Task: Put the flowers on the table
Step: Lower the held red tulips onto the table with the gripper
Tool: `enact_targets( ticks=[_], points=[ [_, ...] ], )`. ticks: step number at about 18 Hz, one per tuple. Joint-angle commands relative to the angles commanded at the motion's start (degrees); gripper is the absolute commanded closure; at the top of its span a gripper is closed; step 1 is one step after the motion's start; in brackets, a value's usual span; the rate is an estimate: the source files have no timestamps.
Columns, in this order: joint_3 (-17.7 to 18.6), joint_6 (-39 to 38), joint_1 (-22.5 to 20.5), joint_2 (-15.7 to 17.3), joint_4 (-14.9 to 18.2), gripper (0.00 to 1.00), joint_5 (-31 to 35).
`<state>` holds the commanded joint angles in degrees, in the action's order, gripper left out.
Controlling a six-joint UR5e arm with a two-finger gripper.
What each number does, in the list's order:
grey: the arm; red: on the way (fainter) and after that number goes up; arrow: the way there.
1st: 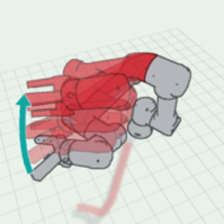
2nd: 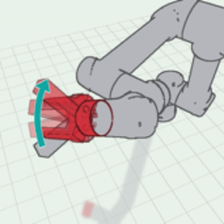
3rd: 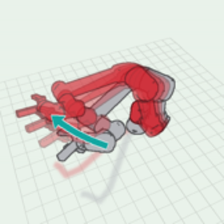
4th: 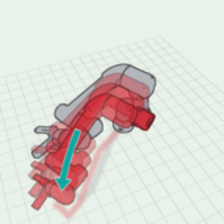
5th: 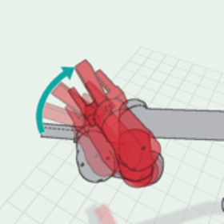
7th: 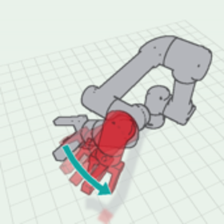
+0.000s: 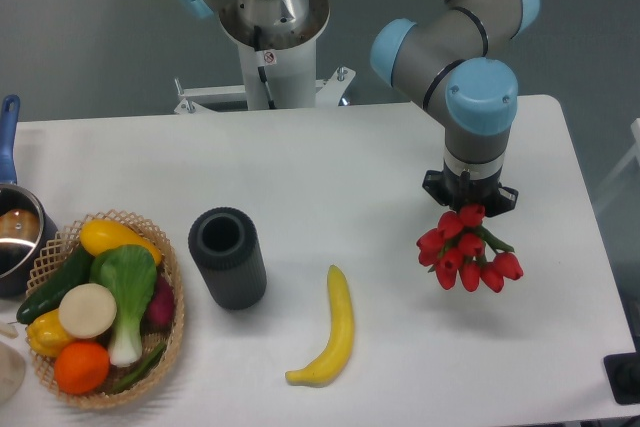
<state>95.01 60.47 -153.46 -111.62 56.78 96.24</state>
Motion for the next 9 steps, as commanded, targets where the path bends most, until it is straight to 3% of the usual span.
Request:
enact_targets(
  ticks=[6,7,9],
  points=[
    [0.0,-0.4,0.1,-1.0,-0.3,0.96,-1.0],
    [-0.2,-0.7,0.5,-2.0,-0.7,0.94,-0.9],
    [-0.3,-1.5,1.1,-2.9,-2.8,0.79,-0.5]
  ],
)
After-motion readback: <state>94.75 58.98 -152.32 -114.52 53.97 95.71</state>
